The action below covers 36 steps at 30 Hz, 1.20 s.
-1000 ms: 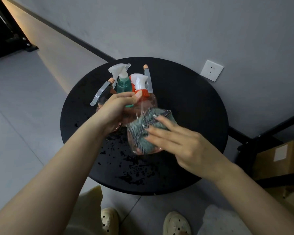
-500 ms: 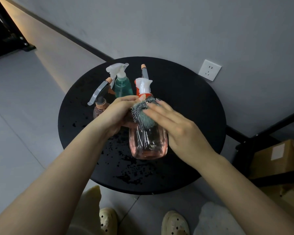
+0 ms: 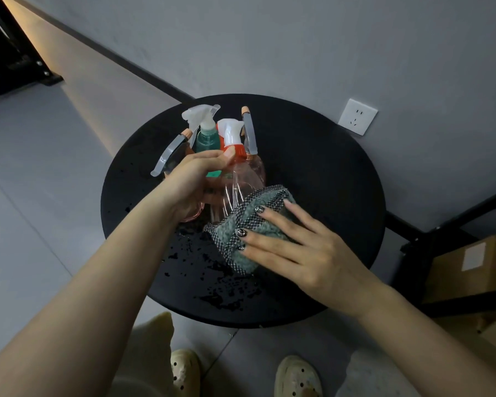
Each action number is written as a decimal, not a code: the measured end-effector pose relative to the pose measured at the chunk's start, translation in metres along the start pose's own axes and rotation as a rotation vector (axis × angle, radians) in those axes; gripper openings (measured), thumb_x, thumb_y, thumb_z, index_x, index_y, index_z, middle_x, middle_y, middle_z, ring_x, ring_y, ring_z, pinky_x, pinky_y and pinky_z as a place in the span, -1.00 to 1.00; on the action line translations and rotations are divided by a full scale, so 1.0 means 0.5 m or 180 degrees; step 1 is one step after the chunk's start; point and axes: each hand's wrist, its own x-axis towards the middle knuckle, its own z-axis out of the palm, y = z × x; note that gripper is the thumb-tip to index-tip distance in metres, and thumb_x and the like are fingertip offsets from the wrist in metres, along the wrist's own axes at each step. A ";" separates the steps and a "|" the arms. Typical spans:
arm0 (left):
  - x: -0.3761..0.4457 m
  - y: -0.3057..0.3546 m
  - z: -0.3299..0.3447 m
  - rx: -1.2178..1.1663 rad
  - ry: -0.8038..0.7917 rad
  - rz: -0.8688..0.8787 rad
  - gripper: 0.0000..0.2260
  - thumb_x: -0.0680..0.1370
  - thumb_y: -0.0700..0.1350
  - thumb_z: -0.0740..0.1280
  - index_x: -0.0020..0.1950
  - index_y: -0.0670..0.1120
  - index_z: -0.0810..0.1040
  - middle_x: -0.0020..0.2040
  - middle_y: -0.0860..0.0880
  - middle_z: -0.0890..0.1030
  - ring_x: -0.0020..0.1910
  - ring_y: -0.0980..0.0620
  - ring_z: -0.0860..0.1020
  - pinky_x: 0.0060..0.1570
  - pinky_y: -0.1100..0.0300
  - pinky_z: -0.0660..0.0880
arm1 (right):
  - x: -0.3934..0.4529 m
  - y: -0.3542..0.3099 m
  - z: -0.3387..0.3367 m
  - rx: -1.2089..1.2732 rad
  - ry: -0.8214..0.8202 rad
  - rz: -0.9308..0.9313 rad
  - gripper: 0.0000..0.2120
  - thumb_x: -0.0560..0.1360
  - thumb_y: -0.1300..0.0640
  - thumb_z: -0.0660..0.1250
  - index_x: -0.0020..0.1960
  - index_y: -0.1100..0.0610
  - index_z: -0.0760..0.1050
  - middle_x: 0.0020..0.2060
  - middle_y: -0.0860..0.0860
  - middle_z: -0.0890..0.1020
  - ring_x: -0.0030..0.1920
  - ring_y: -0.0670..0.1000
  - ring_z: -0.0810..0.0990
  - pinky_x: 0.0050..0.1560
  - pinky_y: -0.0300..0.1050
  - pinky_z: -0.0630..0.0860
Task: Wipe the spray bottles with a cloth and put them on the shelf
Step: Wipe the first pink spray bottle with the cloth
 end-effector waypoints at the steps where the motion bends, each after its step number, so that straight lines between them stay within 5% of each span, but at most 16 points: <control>1: 0.001 -0.001 0.003 0.0007 -0.0027 -0.0006 -0.78 0.58 -0.08 0.21 0.09 -0.15 0.56 -0.09 -0.08 0.62 -0.18 0.01 0.61 -0.34 0.23 0.55 | 0.005 0.001 0.000 -0.0053 0.0023 -0.0006 -0.69 0.59 0.27 0.23 0.32 0.13 0.44 0.28 0.01 0.52 0.35 0.15 0.40 0.40 0.13 0.27; 4: -0.002 0.001 0.013 0.0028 -0.0152 -0.0037 -0.78 0.57 -0.05 0.22 0.05 -0.17 0.56 -0.22 0.00 0.62 -0.33 0.11 0.60 -0.41 0.32 0.50 | 0.034 -0.003 -0.002 0.0031 0.0034 0.0161 -0.68 0.62 0.31 0.11 0.33 0.19 0.42 0.29 0.09 0.51 0.35 0.16 0.39 0.42 0.05 0.24; 7: -0.006 -0.003 0.016 -0.0012 -0.0290 -0.0070 -0.64 0.50 -0.01 0.28 0.12 -0.28 0.53 -0.09 -0.15 0.62 -0.14 -0.09 0.59 -0.02 0.04 0.54 | 0.063 -0.004 -0.005 0.0171 0.0069 0.0554 -0.55 0.63 0.34 -0.15 0.31 0.27 0.43 0.28 0.16 0.51 0.35 0.19 0.40 0.38 0.06 0.30; 11: -0.011 -0.008 0.019 -0.0007 -0.0326 -0.0096 -0.67 0.42 0.03 0.36 0.02 -0.21 0.58 -0.09 -0.18 0.58 -0.12 -0.14 0.55 -0.01 -0.04 0.49 | 0.072 0.003 -0.007 0.0187 -0.0066 0.0897 -0.55 0.51 0.38 -0.02 0.34 0.28 0.41 0.31 0.17 0.47 0.37 0.18 0.37 0.33 0.05 0.38; 14: -0.008 -0.009 0.015 0.0077 -0.0245 -0.0120 -0.70 0.52 -0.04 0.31 0.09 -0.26 0.54 -0.01 -0.25 0.59 -0.06 -0.18 0.57 0.07 -0.05 0.50 | 0.056 0.003 -0.011 0.0255 -0.0099 0.0714 -0.51 0.61 0.37 -0.19 0.32 0.28 0.43 0.29 0.17 0.49 0.36 0.18 0.39 0.31 0.02 0.40; 17: -0.006 -0.003 0.012 0.0051 -0.0144 -0.0033 -0.79 0.57 -0.05 0.23 0.04 -0.17 0.54 -0.18 -0.04 0.61 -0.29 0.08 0.59 -0.36 0.30 0.53 | 0.024 0.000 -0.006 0.0305 -0.0107 0.0203 -0.66 0.63 0.34 0.02 0.32 0.26 0.43 0.29 0.15 0.49 0.38 0.15 0.36 0.34 0.06 0.37; 20: -0.005 0.005 0.009 -0.0090 -0.0039 0.0045 -0.81 0.57 -0.07 0.22 0.06 -0.16 0.51 -0.24 0.00 0.61 -0.33 0.11 0.58 -0.48 0.29 0.48 | 0.000 0.005 0.004 0.0495 0.0060 0.0254 -0.65 0.62 0.38 0.02 0.34 0.24 0.39 0.31 0.10 0.46 0.40 0.12 0.34 0.38 0.07 0.33; 23: -0.004 0.009 0.008 -0.0202 0.0048 0.0150 -0.85 0.56 -0.08 0.24 -0.04 -0.14 0.52 -0.35 0.07 0.63 -0.40 0.16 0.59 -0.45 0.27 0.51 | -0.002 0.007 0.020 0.1222 0.0410 0.1111 -0.50 0.51 0.52 0.07 0.39 0.19 0.30 0.36 0.00 0.37 0.45 0.07 0.26 0.42 0.06 0.26; 27: -0.004 0.012 0.008 -0.0266 0.0001 0.0323 -0.81 0.54 -0.05 0.26 0.05 -0.15 0.51 -0.35 0.07 0.63 -0.35 0.17 0.60 -0.22 0.03 0.60 | 0.027 0.000 0.029 0.2546 0.1013 0.2471 -0.49 0.55 0.41 0.09 0.40 0.00 0.30 0.38 -0.25 0.33 0.43 -0.20 0.24 0.41 -0.27 0.19; 31: -0.009 0.013 0.019 -0.0306 0.0035 0.0526 -0.79 0.58 -0.08 0.21 0.09 -0.20 0.47 -0.50 0.12 0.54 -0.46 0.24 0.53 -0.10 0.01 0.56 | 0.044 0.011 0.036 0.4040 0.1452 0.3716 -0.56 0.61 0.34 0.07 0.31 -0.11 0.39 0.23 -0.11 0.55 0.27 -0.13 0.48 0.33 0.00 0.40; 36: -0.011 0.015 0.032 -0.0253 0.0150 0.0854 -0.84 0.53 -0.06 0.26 0.05 -0.09 0.52 -0.14 0.05 0.64 -0.16 0.12 0.62 -0.19 0.10 0.58 | 0.046 0.024 0.054 0.6376 0.1795 0.4746 -0.61 0.58 0.35 0.06 0.33 0.11 0.43 0.14 0.10 0.62 0.17 0.09 0.58 0.08 0.07 0.53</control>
